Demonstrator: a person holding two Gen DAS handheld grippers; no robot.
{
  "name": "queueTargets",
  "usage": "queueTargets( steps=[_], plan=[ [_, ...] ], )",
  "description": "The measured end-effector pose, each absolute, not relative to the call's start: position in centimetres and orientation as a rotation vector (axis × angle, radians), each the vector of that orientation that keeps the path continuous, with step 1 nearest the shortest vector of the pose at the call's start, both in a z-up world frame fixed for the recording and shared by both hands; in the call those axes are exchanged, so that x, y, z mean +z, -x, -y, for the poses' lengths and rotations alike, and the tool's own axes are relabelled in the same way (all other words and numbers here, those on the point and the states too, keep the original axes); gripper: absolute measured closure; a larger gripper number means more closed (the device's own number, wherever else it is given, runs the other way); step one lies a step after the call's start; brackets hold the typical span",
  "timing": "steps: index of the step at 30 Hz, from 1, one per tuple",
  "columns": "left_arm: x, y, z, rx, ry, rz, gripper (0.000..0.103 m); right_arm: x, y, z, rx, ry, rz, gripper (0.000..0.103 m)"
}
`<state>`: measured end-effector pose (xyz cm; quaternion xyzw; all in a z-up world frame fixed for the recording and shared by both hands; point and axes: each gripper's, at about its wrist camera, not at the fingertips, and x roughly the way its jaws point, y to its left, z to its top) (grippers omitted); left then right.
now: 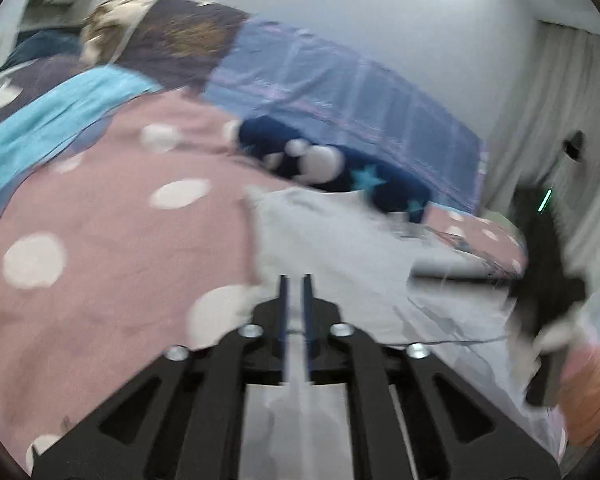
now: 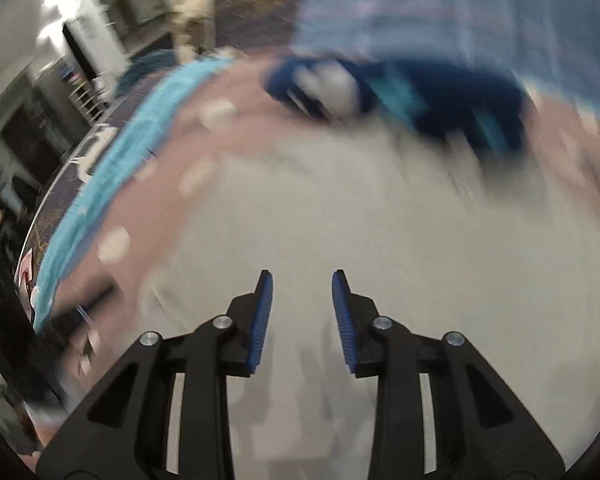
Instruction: Fold small clothes
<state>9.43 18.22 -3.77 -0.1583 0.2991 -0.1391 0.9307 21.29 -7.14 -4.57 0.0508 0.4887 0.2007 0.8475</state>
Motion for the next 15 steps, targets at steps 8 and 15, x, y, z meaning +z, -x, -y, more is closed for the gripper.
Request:
queueTargets(
  steps=[8,15],
  plan=[
    [-8.0,-15.0,-14.4,-0.181,0.176,-0.896,0.073,-10.0,-21.1,12.9,0.444,-0.448,-1.025,0.101],
    [-7.0,-14.0,-13.1,-0.115,0.078,-0.864,0.073,-2.7,-13.1,16.2,0.263,-0.065,-0.771,0.081]
  ],
)
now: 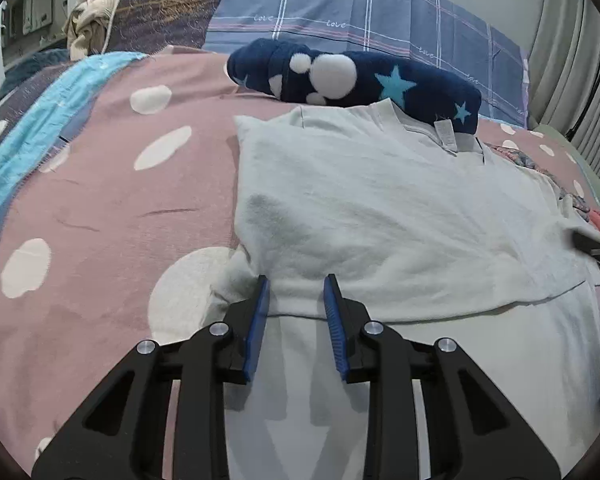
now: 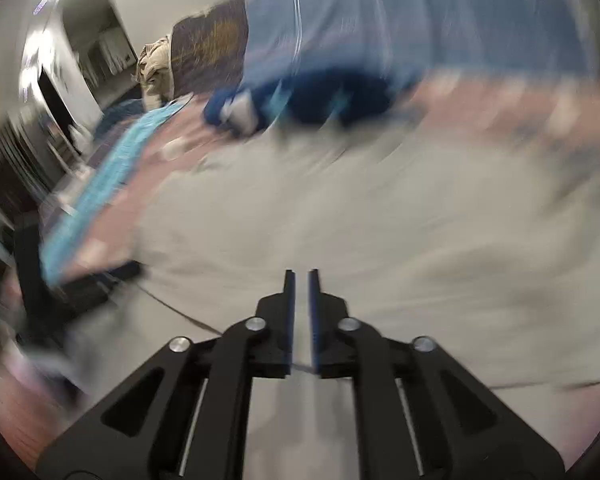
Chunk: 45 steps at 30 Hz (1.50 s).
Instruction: Fold small clothes
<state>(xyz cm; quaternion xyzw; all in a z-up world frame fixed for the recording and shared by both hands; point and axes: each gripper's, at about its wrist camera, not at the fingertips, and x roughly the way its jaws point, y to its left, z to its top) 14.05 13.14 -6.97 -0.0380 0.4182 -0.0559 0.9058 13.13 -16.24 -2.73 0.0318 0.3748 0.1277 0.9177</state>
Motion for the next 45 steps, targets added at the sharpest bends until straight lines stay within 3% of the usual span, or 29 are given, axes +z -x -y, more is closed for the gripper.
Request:
queueTargets(
  steps=[1,2,8,15,16,17,18,23,29,36,45],
  plan=[
    [-6.2,-14.0,-13.0,-0.12,0.09,-0.846,0.073,-1.8,-11.9,17.7,0.197,0.011,-0.732,0.068],
    [-5.5,-13.7,-12.6,-0.137,0.098,-0.829,0.073,-1.1,-10.2,20.1,0.101,0.095,-0.699,0.065],
    [-2.7,-14.6,-4.8,-0.255,0.009,-0.777,0.068,-3.7,-5.3,31.4,-0.313,0.212,-0.79,0.064],
    [-8.2,-16.6,0.9,-0.264,-0.084,-0.9,0.06,-6.5,-3.6,36.6,-0.416,0.15,-0.804,0.062],
    [-8.1,-16.4,0.9,-0.263,-0.089,-0.885,0.06,-6.2,-3.5,37.4,-0.415,0.125,-0.797,0.069],
    [-7.9,-16.5,0.9,-0.263,-0.087,-0.885,0.06,-6.0,-3.4,38.3,-0.41,0.102,-0.79,0.091],
    [-7.9,-16.5,0.8,-0.263,-0.085,-0.89,0.059,-5.6,-3.6,38.8,-0.386,0.055,-0.784,0.096],
    [-8.0,-16.4,0.5,-0.267,-0.081,-0.889,0.059,-2.5,-4.4,41.1,-0.155,-0.367,-0.734,0.097],
    [-7.8,-16.7,0.3,-0.294,-0.033,-0.89,0.057,-1.5,-9.1,35.5,0.435,-0.879,-0.72,0.097],
    [-6.1,-14.6,-2.2,-0.521,0.208,-0.916,0.057,-4.9,-12.9,23.2,0.425,-0.571,-0.867,0.096],
    [-6.0,-16.7,2.7,-0.735,0.389,-1.01,0.049,-7.2,-12.4,20.7,0.389,-0.421,-0.898,0.096]
  ],
)
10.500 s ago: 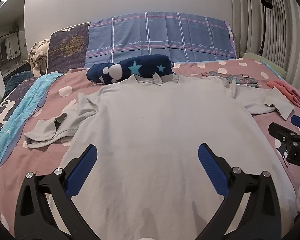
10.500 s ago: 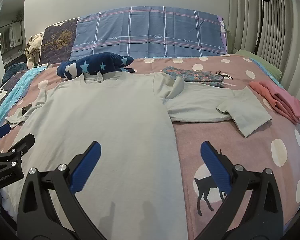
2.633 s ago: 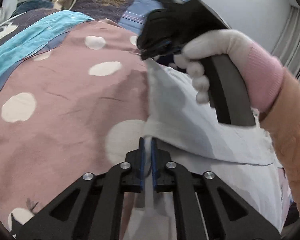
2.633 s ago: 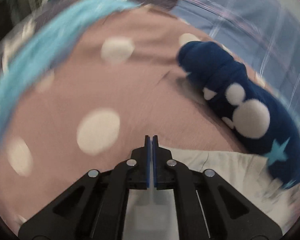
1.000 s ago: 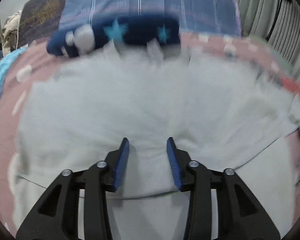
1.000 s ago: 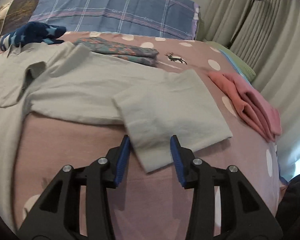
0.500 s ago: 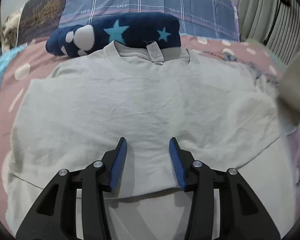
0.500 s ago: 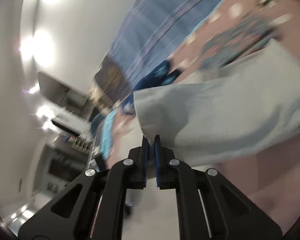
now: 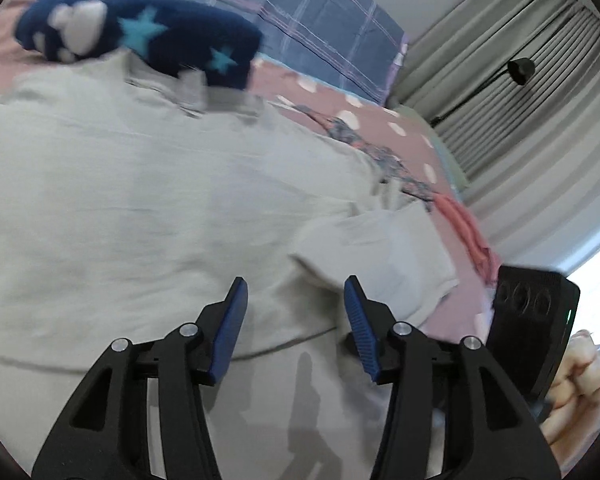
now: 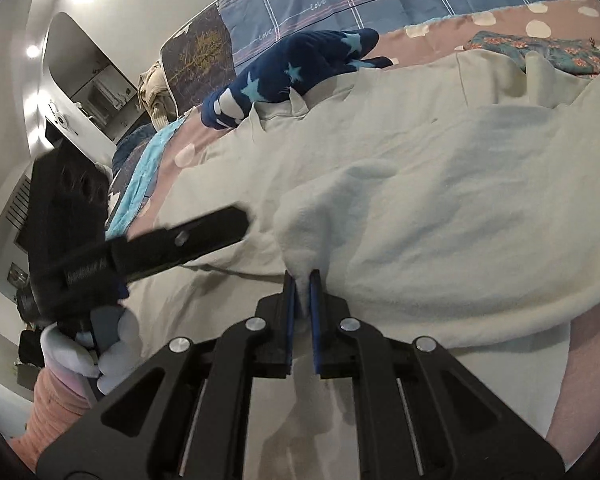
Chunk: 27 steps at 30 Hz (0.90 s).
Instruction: Fold small clothes
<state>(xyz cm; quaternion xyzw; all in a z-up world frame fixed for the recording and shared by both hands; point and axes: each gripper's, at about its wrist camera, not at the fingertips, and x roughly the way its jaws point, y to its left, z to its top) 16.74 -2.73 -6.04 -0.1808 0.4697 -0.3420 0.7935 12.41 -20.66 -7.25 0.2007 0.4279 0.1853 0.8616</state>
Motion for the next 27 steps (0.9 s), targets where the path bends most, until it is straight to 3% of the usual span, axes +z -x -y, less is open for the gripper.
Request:
queueTargets(
  steps=[3,4,5,6,12,18,22,27],
  plan=[
    [-6.8,-17.9,5.3,-0.778,0.429,-1.076,0.048,-7.2,-12.3,20.0,0.377,-0.378,-0.891,0.094],
    [-7.0,-18.1,5.9,-0.787,0.431,-1.085,0.057,-7.0,-12.3,19.8,0.374,-0.366,-0.89,0.094],
    [-7.1,-18.3,6.7,-0.803,0.426,-1.09,0.075,-6.9,-12.3,19.5,0.37,-0.351,-0.888,0.094],
    [-7.1,-18.4,7.5,-0.813,0.407,-1.096,0.099,-6.9,-12.2,19.3,0.363,-0.332,-0.885,0.094],
    [0.2,-18.1,9.6,-0.833,0.223,-0.927,0.1,-2.8,-11.7,19.7,0.333,-0.309,-0.758,0.094],
    [9.1,-18.0,5.3,-0.758,0.076,-0.75,0.1,3.8,-12.5,16.8,0.438,-0.285,-0.61,0.094],
    [9.2,-19.0,-0.3,-0.601,0.023,-0.745,0.1,4.3,-15.2,11.0,0.535,-0.228,-0.631,0.094],
    [5.0,-21.3,-7.8,-0.445,0.078,-0.832,0.1,1.1,-18.5,4.1,0.614,-0.201,-0.732,0.094]
  ],
)
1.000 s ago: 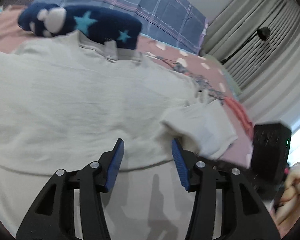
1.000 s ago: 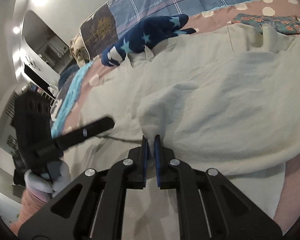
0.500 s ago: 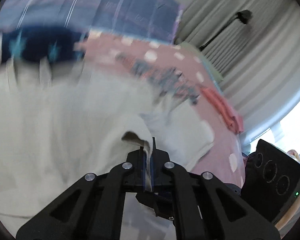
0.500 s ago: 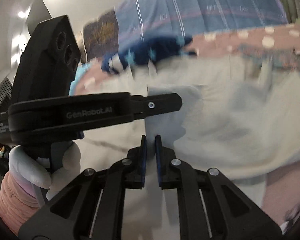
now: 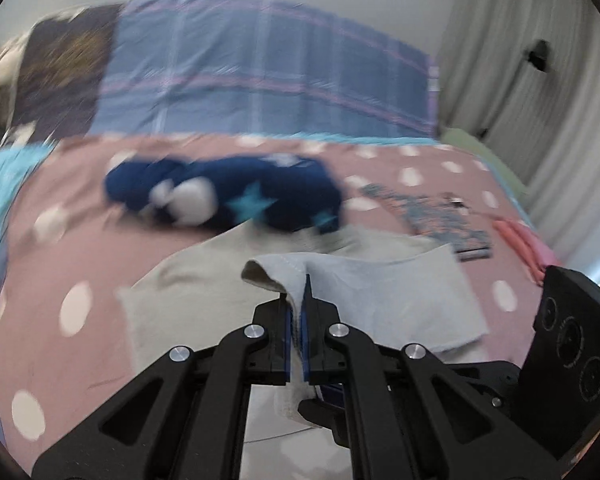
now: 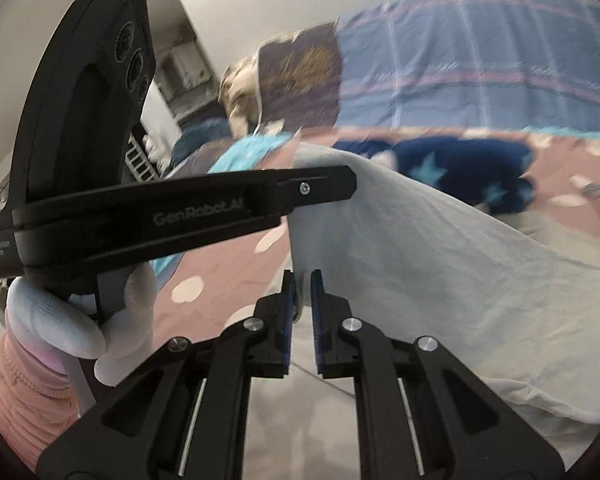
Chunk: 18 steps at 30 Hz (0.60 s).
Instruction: Fold small clothes
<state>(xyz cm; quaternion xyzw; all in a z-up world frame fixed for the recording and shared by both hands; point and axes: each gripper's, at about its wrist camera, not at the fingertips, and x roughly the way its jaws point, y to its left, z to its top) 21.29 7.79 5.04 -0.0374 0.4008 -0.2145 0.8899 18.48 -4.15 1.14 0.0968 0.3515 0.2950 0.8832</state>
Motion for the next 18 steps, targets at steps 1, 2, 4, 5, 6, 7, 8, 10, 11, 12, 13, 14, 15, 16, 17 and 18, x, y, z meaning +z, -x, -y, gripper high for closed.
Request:
queueTargets(
  steps=[1,2,4,5,6,7,8,10,11,12,13,14,15,16,17,18],
  plan=[
    [4.0,-21.8,-8.5,-0.419,0.079,-0.852,0.1,0.2,-19.1,2.9,0.623,-0.201,-0.756,0.094],
    [3.3,-22.1,-9.2,-0.401,0.083,-0.867,0.1,-0.2,-19.4,2.2,0.628,-0.201,-0.773,0.094],
    [1.6,-22.6,-10.7,-0.38,0.107,-0.9,0.1,-1.5,-19.8,0.7,0.631,-0.191,-0.811,0.095],
    [0.9,-22.8,-11.2,-0.379,0.117,-0.912,0.1,-2.2,-19.9,0.2,0.628,-0.177,-0.825,0.094],
    [-0.1,-23.1,-11.6,-0.373,0.12,-0.926,0.1,-2.6,-19.7,-0.2,0.627,-0.166,-0.837,0.092],
    [-0.6,-23.0,-12.1,-0.363,0.114,-0.936,0.1,-3.3,-19.8,-0.4,0.625,-0.156,-0.857,0.089],
    [-1.7,-23.2,-12.4,-0.344,0.099,-0.951,0.1,-3.7,-19.7,-0.3,0.62,-0.149,-0.873,0.085],
    [-3.4,-23.4,-12.9,-0.317,0.099,-0.978,0.1,-4.7,-19.3,0.6,0.605,-0.141,-0.915,0.08],
    [-4.3,-23.5,-13.3,-0.308,0.116,-0.99,0.1,-5.1,-18.8,1.5,0.599,-0.138,-0.926,0.08],
    [-4.8,-23.5,-13.5,-0.305,0.129,-0.991,0.1,-5.2,-18.2,2.3,0.596,-0.133,-0.929,0.08],
    [-5.0,-23.4,-13.7,-0.304,0.137,-0.989,0.1,-5.2,-17.9,3.2,0.59,-0.126,-0.928,0.078],
    [-5.1,-23.3,-13.8,-0.307,0.143,-0.985,0.1,-5.2,-17.3,4.3,0.582,-0.118,-0.925,0.076],
    [-5.0,-23.2,-13.8,-0.309,0.143,-0.982,0.1,-4.9,-16.6,5.8,0.563,-0.102,-0.923,0.074],
    [-4.7,-23.1,-13.8,-0.308,0.138,-0.974,0.1,-4.8,-16.2,7.0,0.544,-0.088,-0.924,0.074],
    [-4.2,-22.9,-13.7,-0.31,0.132,-0.958,0.1,-4.8,-15.3,9.0,0.511,-0.07,-0.926,0.074],
    [-3.5,-22.7,-13.8,-0.313,0.132,-0.938,0.1,-5.0,-15.0,10.3,0.483,-0.062,-0.928,0.074]
  ],
)
